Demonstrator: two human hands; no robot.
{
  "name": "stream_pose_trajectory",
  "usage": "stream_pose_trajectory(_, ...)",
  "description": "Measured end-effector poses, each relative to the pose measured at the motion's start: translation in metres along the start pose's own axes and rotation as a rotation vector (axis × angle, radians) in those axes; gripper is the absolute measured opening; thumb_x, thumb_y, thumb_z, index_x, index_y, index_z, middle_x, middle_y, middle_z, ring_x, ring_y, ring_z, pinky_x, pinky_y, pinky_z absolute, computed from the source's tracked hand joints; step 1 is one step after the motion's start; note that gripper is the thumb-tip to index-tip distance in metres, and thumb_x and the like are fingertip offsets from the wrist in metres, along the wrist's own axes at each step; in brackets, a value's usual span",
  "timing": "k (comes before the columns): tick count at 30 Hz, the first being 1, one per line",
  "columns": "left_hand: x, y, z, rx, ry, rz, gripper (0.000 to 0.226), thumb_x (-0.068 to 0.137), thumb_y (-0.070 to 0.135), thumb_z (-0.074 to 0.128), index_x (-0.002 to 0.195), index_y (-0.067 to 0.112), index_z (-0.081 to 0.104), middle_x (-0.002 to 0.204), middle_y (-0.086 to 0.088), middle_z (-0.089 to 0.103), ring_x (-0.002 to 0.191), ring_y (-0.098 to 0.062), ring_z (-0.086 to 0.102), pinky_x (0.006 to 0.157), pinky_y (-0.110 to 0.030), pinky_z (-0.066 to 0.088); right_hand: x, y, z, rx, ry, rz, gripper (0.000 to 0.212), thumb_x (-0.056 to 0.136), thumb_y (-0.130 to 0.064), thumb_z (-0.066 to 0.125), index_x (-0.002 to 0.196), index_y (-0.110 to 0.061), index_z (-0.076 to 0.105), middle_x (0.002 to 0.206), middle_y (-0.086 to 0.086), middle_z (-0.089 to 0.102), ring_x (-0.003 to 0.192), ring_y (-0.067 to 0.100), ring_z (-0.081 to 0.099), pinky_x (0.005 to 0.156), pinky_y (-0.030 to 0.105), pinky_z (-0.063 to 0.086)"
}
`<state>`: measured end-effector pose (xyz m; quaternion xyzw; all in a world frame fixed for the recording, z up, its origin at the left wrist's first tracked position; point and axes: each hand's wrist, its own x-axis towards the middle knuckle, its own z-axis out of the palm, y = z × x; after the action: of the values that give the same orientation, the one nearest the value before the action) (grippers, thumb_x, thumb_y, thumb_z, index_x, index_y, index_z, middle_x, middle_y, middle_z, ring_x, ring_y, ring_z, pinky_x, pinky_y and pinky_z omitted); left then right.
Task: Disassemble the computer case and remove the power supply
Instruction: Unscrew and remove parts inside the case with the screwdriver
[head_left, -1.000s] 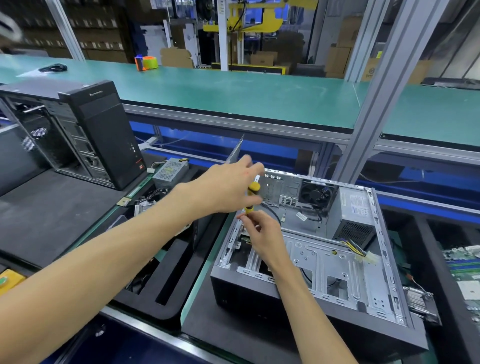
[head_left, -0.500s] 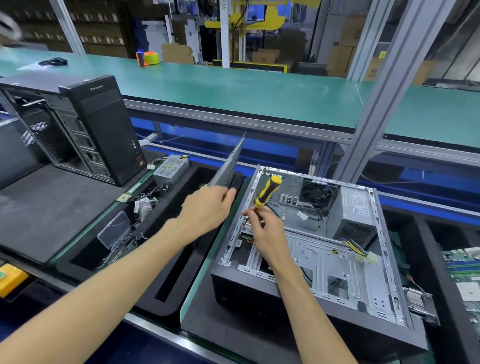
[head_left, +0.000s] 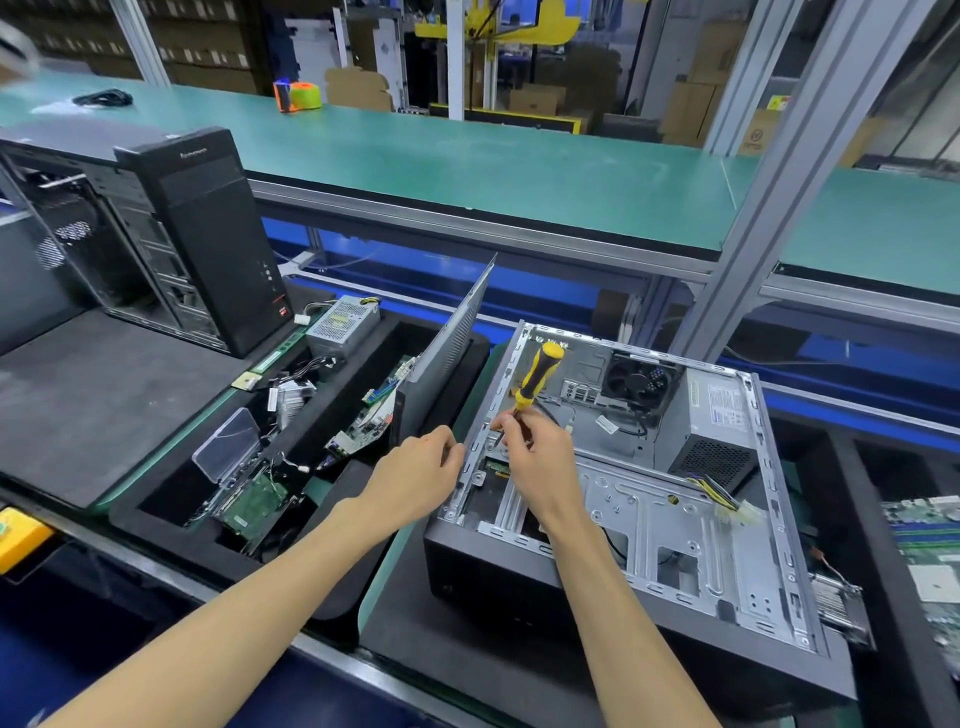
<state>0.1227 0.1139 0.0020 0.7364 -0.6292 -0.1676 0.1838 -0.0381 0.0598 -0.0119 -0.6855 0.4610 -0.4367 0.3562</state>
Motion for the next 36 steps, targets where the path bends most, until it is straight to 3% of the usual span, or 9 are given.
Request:
stream_pose_trajectory(6,0.0006,0.0016,-0.0024,0.017,-0.007,0.0,0.028,0.103,0.043,0.04,0.092,0.021,0.054,0.078,0.002,0.064,0.077,-0.027,0.06,0.072,-0.04,0.051,0.0003,0.0003,-0.0008,-0.009,0.006,0.012,0.021,0.103,-0.027,0.053,0.089,-0.027,0.069,0.081,-0.014,0.067,0.077,0.004,0.062,0.065,0.013,0.044)
stream_pose_trajectory(10,0.0013,0.0004,-0.0003,0.006,-0.01,0.003,0.027,0.103,0.042,0.039,0.09,0.022,0.052,0.073,0.004,0.061,0.073,-0.024,0.06,0.066,-0.037,0.048,0.0,-0.0019,0.0,-0.016,0.033,0.015,0.022,0.103,-0.027,0.053,0.087,-0.029,0.068,0.075,-0.01,0.066,0.069,0.011,0.061,0.063,0.029,0.05)
stream_pose_trajectory(15,0.002,-0.0014,-0.0001,0.005,-0.009,0.005,0.026,0.102,0.042,0.04,0.089,0.023,0.052,0.071,0.006,0.06,0.071,-0.022,0.059,0.062,-0.036,0.044,-0.0012,-0.0035,-0.0005,-0.025,0.034,0.031,0.024,0.103,-0.026,0.053,0.083,-0.032,0.066,0.071,-0.008,0.065,0.069,0.012,0.063,0.068,0.038,0.054)
stream_pose_trajectory(23,0.0025,-0.0025,-0.0004,0.004,-0.02,0.011,0.027,0.103,0.042,0.039,0.088,0.023,0.052,0.071,0.004,0.062,0.07,-0.021,0.059,0.062,-0.035,0.045,-0.0005,-0.0036,-0.0009,0.007,0.056,0.057,0.027,0.103,-0.026,0.054,0.084,-0.017,0.071,0.071,-0.003,0.067,0.069,0.015,0.065,0.071,0.042,0.056)
stream_pose_trajectory(27,0.0008,-0.0007,-0.0006,-0.008,-0.027,0.015,0.028,0.103,0.038,0.039,0.089,0.018,0.052,0.072,-0.001,0.061,0.072,-0.029,0.06,0.068,-0.04,0.05,-0.0016,-0.0029,-0.0007,0.031,0.022,0.071,0.026,0.102,-0.025,0.055,0.08,-0.033,0.067,0.072,-0.006,0.068,0.07,0.01,0.066,0.073,0.04,0.058)
stream_pose_trajectory(32,-0.0006,0.0008,-0.0024,-0.012,-0.027,0.02,0.028,0.104,0.037,0.039,0.09,0.016,0.052,0.07,-0.001,0.06,0.07,-0.029,0.06,0.067,-0.039,0.049,-0.0016,-0.0018,0.0007,0.03,0.014,0.038,0.024,0.102,-0.028,0.054,0.085,-0.022,0.071,0.072,-0.004,0.067,0.07,0.014,0.065,0.071,0.041,0.057)
stream_pose_trajectory(36,-0.0009,0.0024,-0.0029,0.006,-0.023,0.013,0.028,0.104,0.038,0.038,0.093,0.016,0.053,0.076,-0.004,0.063,0.075,-0.031,0.06,0.072,-0.041,0.051,-0.002,-0.0027,0.001,0.024,0.029,0.046,0.025,0.102,-0.027,0.055,0.081,-0.033,0.067,0.071,-0.007,0.067,0.069,0.013,0.065,0.071,0.043,0.057)
